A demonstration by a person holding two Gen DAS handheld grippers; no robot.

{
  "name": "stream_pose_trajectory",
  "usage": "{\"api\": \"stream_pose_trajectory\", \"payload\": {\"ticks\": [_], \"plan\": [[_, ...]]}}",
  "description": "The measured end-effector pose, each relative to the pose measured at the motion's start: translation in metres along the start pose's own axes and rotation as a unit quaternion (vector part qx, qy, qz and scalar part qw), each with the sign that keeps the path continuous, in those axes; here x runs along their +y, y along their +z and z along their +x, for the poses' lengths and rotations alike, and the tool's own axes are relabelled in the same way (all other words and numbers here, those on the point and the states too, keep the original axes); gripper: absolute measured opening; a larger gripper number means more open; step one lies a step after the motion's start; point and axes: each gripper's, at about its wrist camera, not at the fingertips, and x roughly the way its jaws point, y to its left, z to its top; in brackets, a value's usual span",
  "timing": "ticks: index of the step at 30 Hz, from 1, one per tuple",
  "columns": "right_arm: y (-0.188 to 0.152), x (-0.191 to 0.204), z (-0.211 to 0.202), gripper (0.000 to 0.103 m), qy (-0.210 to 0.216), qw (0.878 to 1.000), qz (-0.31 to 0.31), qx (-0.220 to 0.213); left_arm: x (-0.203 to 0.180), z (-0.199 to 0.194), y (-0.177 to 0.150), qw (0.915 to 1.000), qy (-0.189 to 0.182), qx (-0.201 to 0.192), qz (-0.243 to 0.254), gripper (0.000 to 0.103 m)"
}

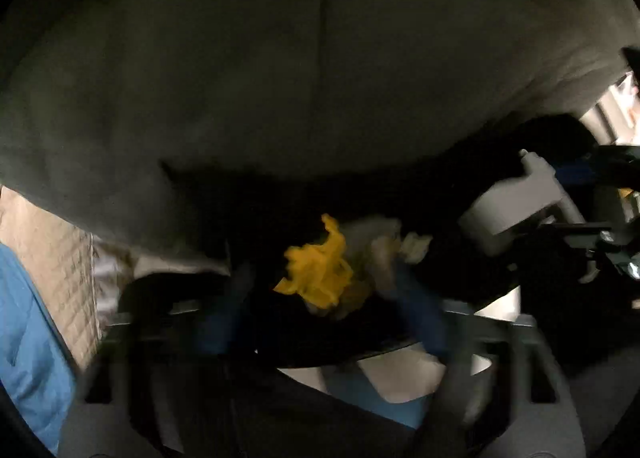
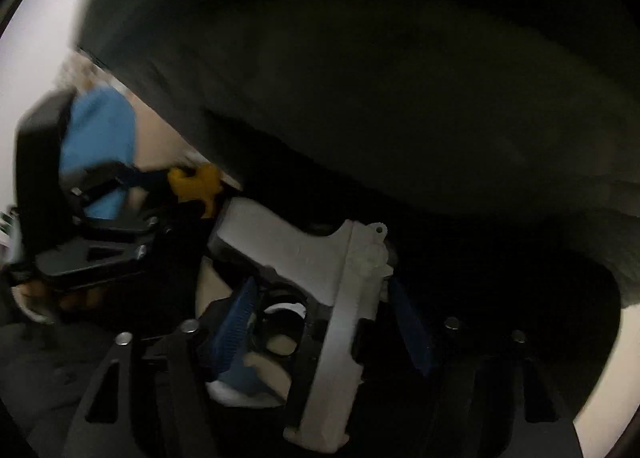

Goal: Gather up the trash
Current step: 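Carry the pistol and yellow piece into the trash bag and release both, then grasp the gold-blue action figure with the right gripper while the left grasps a pink toy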

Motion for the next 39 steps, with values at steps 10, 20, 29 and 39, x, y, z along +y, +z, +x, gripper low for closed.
{"api": "stream_pose_trajectory", "payload": {"ticks": [10, 20, 29, 39], "plan": [[-0.011, 0.032, -0.134, 0.078, 0.055, 0.988, -0.100, -0.103, 0.001, -0.027, -0.015, 0.9994, -0.012, 0.014, 0.028, 0.081], [0.210, -0.082, -0.274, 0.091, -0.131, 0.952, -0.061, -0.271, -0.001, -0.205, 0.036, 0.9721, -0.068, -0.215, 0.063, 0.090], [0.389, -0.199, -0.203, 0.085, -0.160, 0.973, 0.011, -0.166, 0.002, -0.222, 0.096, 0.9653, -0.059, -0.253, 0.027, 0.090], [0.348, -0.190, -0.186, 0.047, -0.132, 0.981, 0.001, -0.144, -0.006, -0.221, 0.192, 0.9638, -0.046, -0.262, 0.022, 0.090]]}}
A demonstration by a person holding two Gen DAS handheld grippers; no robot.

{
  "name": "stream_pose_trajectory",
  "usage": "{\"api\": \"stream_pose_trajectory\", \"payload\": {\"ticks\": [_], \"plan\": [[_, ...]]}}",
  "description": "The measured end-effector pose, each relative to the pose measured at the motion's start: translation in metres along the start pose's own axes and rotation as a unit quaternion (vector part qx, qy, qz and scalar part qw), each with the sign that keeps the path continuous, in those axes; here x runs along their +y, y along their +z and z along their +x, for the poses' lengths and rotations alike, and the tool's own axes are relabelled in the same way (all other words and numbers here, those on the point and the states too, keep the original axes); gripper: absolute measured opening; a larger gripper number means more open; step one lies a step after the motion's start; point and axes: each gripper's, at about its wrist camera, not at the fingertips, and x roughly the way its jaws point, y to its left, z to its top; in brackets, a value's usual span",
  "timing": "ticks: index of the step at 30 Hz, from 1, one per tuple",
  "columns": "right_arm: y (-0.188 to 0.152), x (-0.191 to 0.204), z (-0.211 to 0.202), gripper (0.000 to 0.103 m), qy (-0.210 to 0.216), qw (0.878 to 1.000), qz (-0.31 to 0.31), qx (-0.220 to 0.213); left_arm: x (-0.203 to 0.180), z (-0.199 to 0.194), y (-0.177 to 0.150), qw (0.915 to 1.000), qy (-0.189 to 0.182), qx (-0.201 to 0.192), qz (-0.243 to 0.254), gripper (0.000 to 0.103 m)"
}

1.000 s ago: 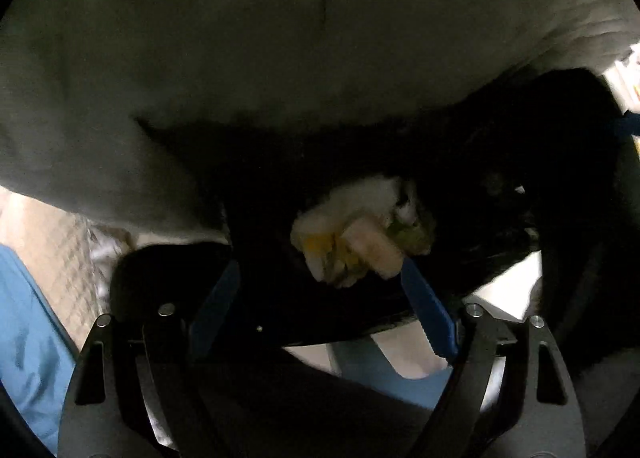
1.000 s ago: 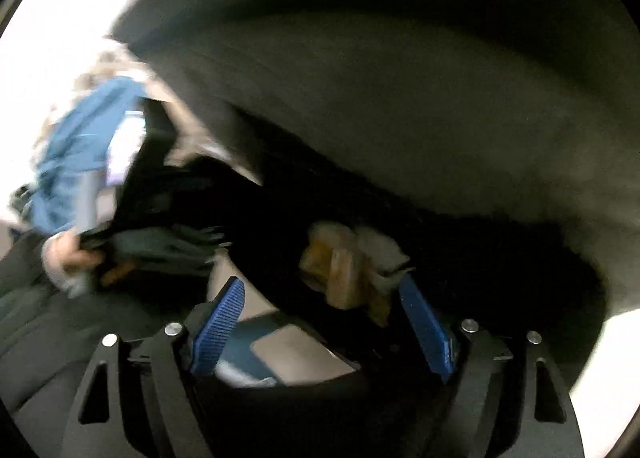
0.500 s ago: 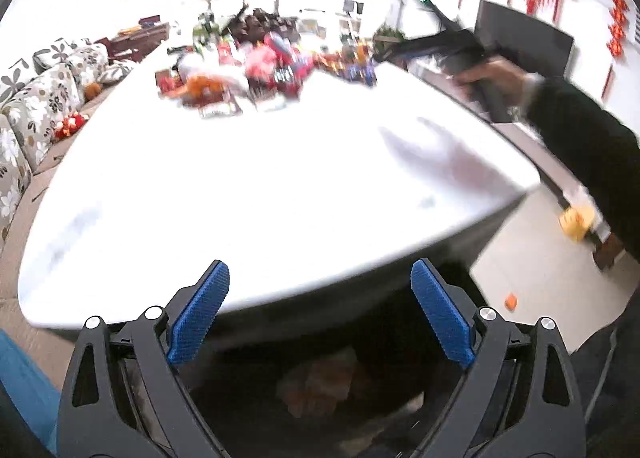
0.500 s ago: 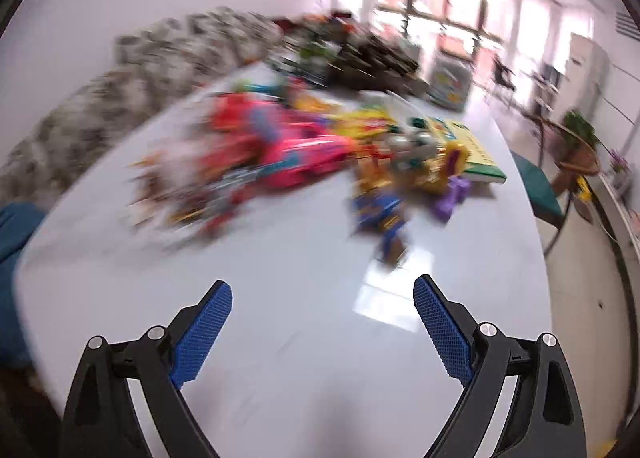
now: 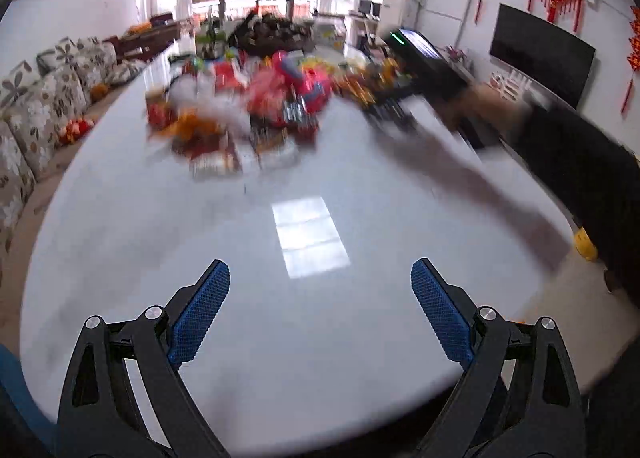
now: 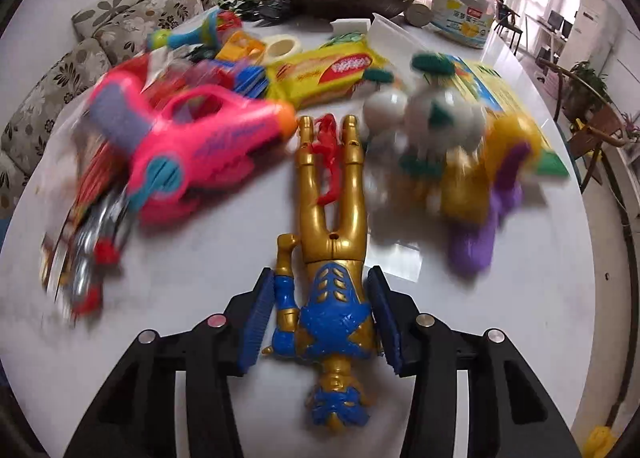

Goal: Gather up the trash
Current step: 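Grasp the gold-blue action figure with the right gripper while the left grasps a pink toy, then carry the figure and pink toy into the trash bag and open both grippers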

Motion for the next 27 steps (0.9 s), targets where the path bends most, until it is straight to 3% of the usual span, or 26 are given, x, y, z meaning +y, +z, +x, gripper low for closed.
{"api": "stream_pose_trajectory", "payload": {"ticks": [3, 7, 10, 12, 17, 18, 19, 22, 24, 27], "plan": [[-0.042, 0.001, -0.024, 0.047, 0.030, 0.999, 0.012, -0.010, 0.006, 0.041, 0.054, 0.9998, -0.003, -0.012, -0.014, 0.090], [-0.089, -0.006, -0.048, 0.047, 0.066, 0.997, 0.036, -0.015, 0.029, 0.117, 0.132, 0.9964, -0.002, -0.017, -0.083, 0.090], [-0.115, -0.011, -0.062, 0.047, 0.083, 0.995, 0.046, -0.021, 0.045, 0.170, 0.177, 0.9907, -0.028, -0.018, -0.132, 0.090], [-0.123, -0.010, -0.067, 0.047, 0.086, 0.995, 0.046, -0.023, 0.049, 0.195, 0.192, 0.9888, -0.035, -0.012, -0.144, 0.090], [-0.126, -0.013, -0.069, 0.047, 0.101, 0.993, 0.058, -0.026, 0.046, 0.241, 0.204, 0.9900, 0.007, 0.000, -0.141, 0.089], [-0.125, -0.013, -0.070, 0.047, 0.099, 0.993, 0.057, -0.026, 0.045, 0.244, 0.204, 0.9908, 0.017, -0.006, -0.134, 0.072], [-0.127, -0.012, -0.070, 0.047, 0.095, 0.994, 0.055, -0.028, 0.043, 0.240, 0.204, 0.9918, 0.021, -0.014, -0.125, 0.045], [-0.132, -0.006, -0.074, 0.047, 0.074, 0.995, 0.052, -0.039, 0.035, 0.219, 0.201, 0.9945, -0.036, -0.032, -0.093, 0.021], [-0.137, -0.004, -0.079, 0.046, 0.076, 0.994, 0.059, -0.050, 0.017, 0.193, 0.194, 0.9975, -0.006, -0.054, -0.045, 0.021], [-0.143, 0.003, -0.098, 0.046, 0.090, 0.991, 0.072, -0.073, -0.005, 0.135, 0.172, 0.9950, -0.013, -0.098, 0.012, 0.021]]}}
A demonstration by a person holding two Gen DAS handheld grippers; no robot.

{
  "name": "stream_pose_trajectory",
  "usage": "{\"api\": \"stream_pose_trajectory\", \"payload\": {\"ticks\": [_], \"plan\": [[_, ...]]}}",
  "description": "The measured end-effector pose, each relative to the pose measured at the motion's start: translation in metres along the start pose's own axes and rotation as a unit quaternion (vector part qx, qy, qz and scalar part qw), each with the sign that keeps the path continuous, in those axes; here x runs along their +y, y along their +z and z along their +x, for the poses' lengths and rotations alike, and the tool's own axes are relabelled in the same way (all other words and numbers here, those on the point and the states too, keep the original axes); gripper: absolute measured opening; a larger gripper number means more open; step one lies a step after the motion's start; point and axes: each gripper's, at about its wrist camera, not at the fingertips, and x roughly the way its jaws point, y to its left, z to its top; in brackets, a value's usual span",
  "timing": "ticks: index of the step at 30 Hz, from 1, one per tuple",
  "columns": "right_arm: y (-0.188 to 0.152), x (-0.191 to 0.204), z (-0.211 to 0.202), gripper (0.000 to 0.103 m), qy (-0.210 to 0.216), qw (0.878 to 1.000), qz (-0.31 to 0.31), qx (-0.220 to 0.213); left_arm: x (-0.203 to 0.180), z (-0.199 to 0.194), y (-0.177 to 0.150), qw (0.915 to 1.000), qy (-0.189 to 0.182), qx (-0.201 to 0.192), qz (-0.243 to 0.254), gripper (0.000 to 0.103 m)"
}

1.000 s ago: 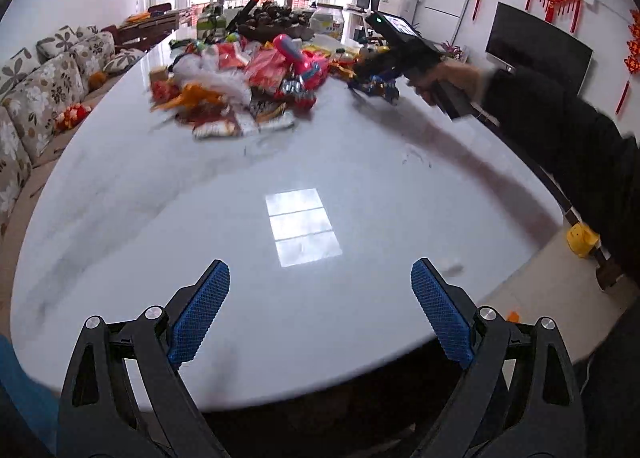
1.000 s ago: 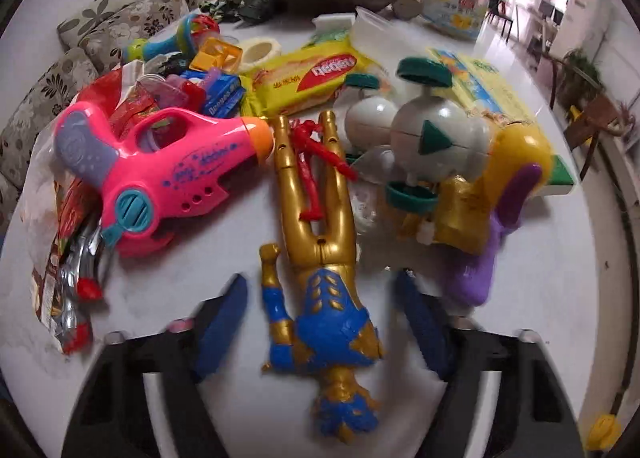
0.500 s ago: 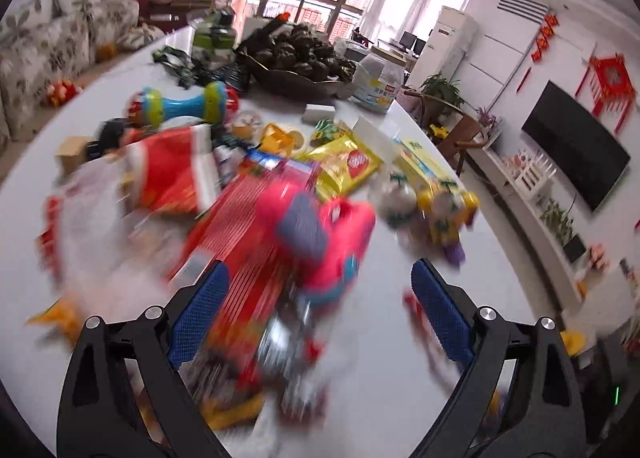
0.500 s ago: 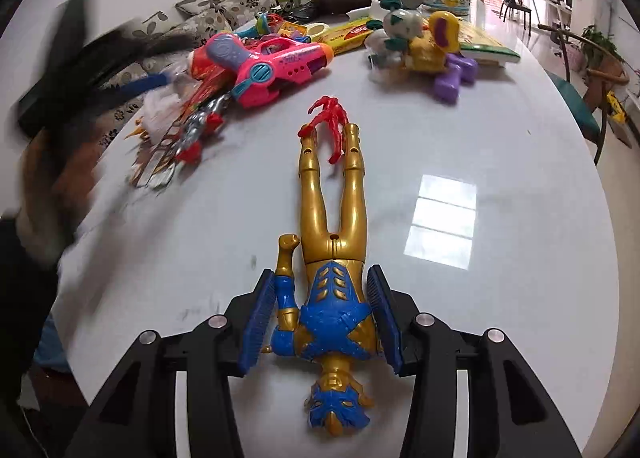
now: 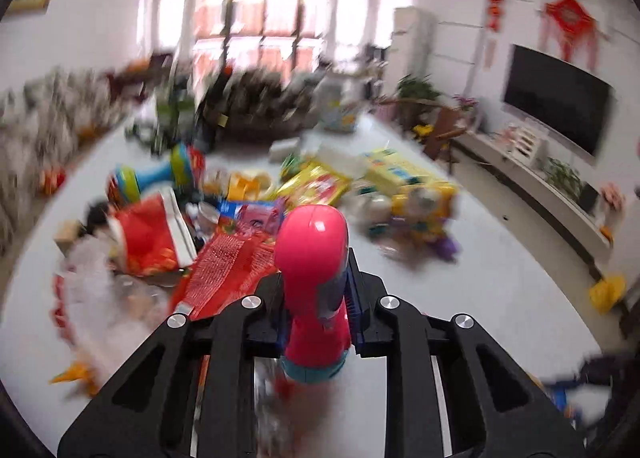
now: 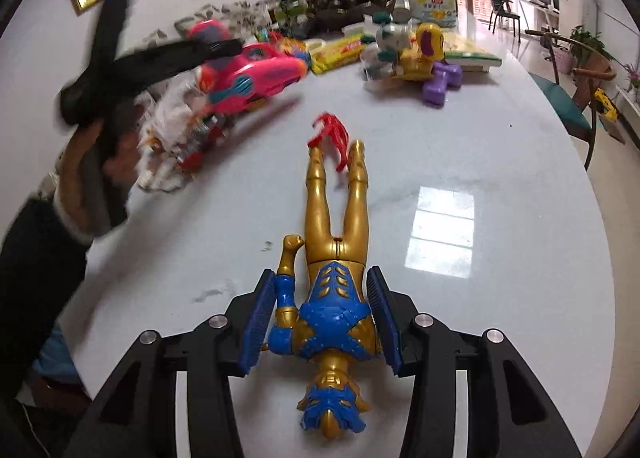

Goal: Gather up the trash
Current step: 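Carry the figure and pink toy into the trash bag and open both grippers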

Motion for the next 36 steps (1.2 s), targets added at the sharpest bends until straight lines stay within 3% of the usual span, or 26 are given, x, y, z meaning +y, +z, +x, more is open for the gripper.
{"api": "stream_pose_trajectory", "payload": {"ticks": [4, 7, 10, 16, 19, 23, 26, 32, 33, 34, 35, 36], "plan": [[-0.013, 0.029, -0.032, 0.046, 0.031, 0.999, 0.000, -0.024, -0.022, -0.091, -0.022, 0.9987, -0.013, -0.037, 0.031, 0.021], [-0.028, 0.062, -0.053, 0.046, 0.037, 0.998, -0.022, -0.037, -0.041, -0.178, -0.058, 0.9960, -0.015, -0.062, 0.063, 0.021], [-0.050, 0.095, -0.066, 0.046, 0.043, 0.998, -0.044, -0.034, -0.051, -0.241, -0.101, 0.9953, -0.016, -0.064, 0.071, 0.021], [-0.098, 0.134, -0.085, 0.046, 0.055, 0.997, -0.054, -0.027, -0.057, -0.314, -0.191, 0.9962, 0.021, -0.046, 0.071, 0.021], [-0.130, 0.153, -0.102, 0.046, 0.078, 0.995, -0.058, -0.019, -0.050, -0.338, -0.240, 0.9983, 0.028, -0.011, 0.050, 0.021], [-0.179, 0.176, -0.113, 0.046, 0.110, 0.992, -0.064, 0.013, -0.046, -0.341, -0.295, 0.9985, 0.008, 0.048, 0.026, 0.021], [-0.213, 0.184, -0.097, 0.046, 0.116, 0.990, -0.060, 0.055, -0.048, -0.326, -0.330, 0.9947, 0.005, 0.099, 0.029, 0.021], [-0.258, 0.173, -0.005, 0.046, 0.081, 0.984, -0.064, 0.145, -0.035, -0.246, -0.389, 0.9778, -0.004, 0.207, 0.033, 0.022], [-0.266, 0.170, 0.023, 0.048, 0.075, 0.980, -0.067, 0.170, -0.030, -0.228, -0.399, 0.9726, 0.000, 0.230, 0.034, 0.025], [-0.274, 0.169, 0.047, 0.052, 0.070, 0.976, -0.077, 0.194, -0.029, -0.218, -0.406, 0.9686, -0.008, 0.246, 0.035, 0.039], [-0.280, 0.168, 0.064, 0.067, 0.058, 0.973, -0.087, 0.207, -0.024, -0.198, -0.418, 0.9626, -0.007, 0.268, 0.037, 0.050], [-0.288, 0.167, 0.086, 0.071, 0.033, 0.970, -0.104, 0.218, -0.022, -0.189, -0.423, 0.9610, 0.007, 0.274, 0.041, 0.068]]}}
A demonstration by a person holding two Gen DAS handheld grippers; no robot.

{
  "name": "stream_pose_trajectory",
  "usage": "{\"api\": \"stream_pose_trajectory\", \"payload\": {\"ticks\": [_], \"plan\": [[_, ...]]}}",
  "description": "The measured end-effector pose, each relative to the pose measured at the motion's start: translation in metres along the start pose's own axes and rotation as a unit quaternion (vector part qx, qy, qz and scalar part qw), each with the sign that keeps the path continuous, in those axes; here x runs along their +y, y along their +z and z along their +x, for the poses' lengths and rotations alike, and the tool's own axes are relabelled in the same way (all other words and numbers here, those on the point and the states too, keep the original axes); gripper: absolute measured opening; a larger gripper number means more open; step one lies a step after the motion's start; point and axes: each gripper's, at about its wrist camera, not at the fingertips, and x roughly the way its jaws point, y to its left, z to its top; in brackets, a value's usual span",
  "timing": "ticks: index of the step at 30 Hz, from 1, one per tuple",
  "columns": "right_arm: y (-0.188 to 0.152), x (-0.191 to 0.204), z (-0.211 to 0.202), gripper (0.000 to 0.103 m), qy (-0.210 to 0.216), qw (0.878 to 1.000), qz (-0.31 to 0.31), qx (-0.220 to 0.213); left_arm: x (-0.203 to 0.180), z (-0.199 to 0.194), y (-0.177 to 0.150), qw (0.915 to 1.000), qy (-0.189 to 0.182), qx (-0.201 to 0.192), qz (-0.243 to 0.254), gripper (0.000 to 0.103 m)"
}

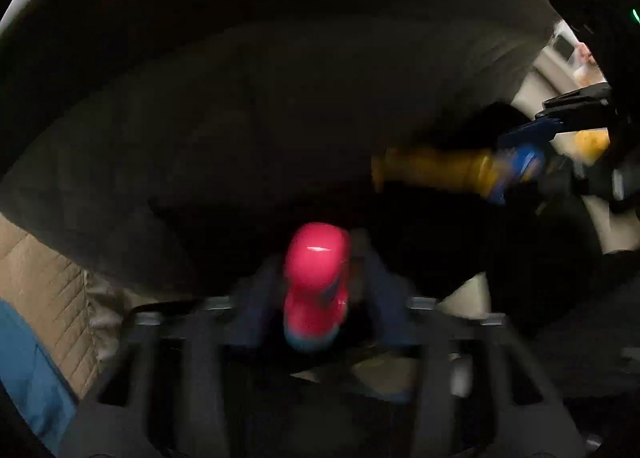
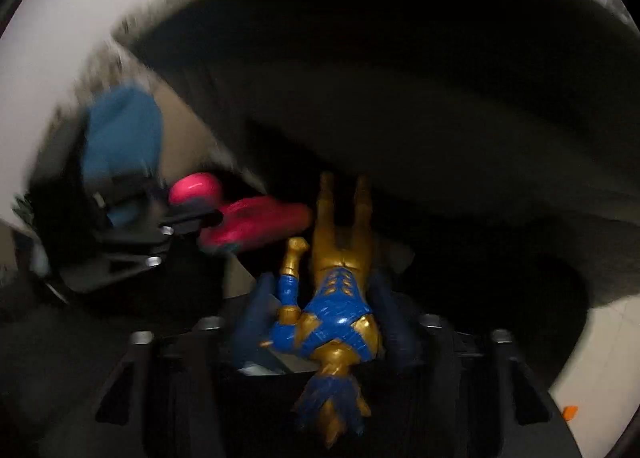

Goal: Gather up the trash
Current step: 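Carry the figure and pink toy into the trash bag and open both grippers, then grasp the red snack bag with the right gripper while the left grasps a white plastic bag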

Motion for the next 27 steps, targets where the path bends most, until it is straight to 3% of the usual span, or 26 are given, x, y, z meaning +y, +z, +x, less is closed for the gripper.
{"api": "stream_pose_trajectory", "payload": {"ticks": [1, 3, 5, 8, 11, 12, 13, 16, 19, 23, 27], "plan": [[0.001, -0.001, 0.017, 0.070, -0.013, 1.000, -0.012, 0.015, 0.003, 0.013, 0.000, 1.0000, 0.004, 0.008, 0.004, 0.073], [-0.002, -0.001, 0.025, 0.063, -0.013, 0.999, -0.015, 0.031, 0.008, 0.022, 0.002, 0.9998, 0.004, 0.019, 0.000, 0.073], [-0.005, 0.004, 0.003, 0.062, 0.011, 1.000, -0.016, 0.017, 0.014, 0.016, 0.004, 0.9999, 0.002, 0.017, -0.002, 0.073], [-0.005, 0.018, -0.076, 0.063, 0.045, 0.997, -0.047, -0.049, 0.018, -0.019, 0.005, 0.9999, -0.007, -0.008, -0.006, 0.073], [0.022, 0.016, -0.173, 0.075, 0.064, 0.985, -0.054, -0.150, 0.022, -0.078, 0.020, 0.9976, -0.020, -0.066, -0.002, 0.074], [0.034, 0.011, -0.189, 0.078, 0.066, 0.982, -0.050, -0.169, 0.022, -0.095, 0.027, 0.9959, -0.016, -0.089, 0.003, 0.079], [0.054, 0.001, -0.206, 0.078, 0.068, 0.979, -0.042, -0.190, 0.024, -0.111, 0.035, 0.9935, -0.008, -0.113, 0.009, 0.085], [0.127, -0.025, -0.227, 0.078, 0.048, 0.970, -0.011, -0.239, 0.035, -0.150, 0.073, 0.9828, 0.010, -0.184, 0.011, 0.086], [0.217, -0.069, -0.220, 0.078, 0.061, 0.960, 0.060, -0.267, 0.046, -0.165, 0.100, 0.9746, -0.004, -0.223, -0.021, 0.086], [0.332, -0.131, -0.191, 0.078, 0.071, 0.946, 0.152, -0.279, 0.058, -0.164, 0.127, 0.9672, -0.018, -0.243, -0.073, 0.086], [0.389, -0.170, -0.159, 0.077, 0.100, 0.934, 0.235, -0.251, 0.063, -0.169, 0.147, 0.9667, -0.013, -0.239, -0.091, 0.086]]}}
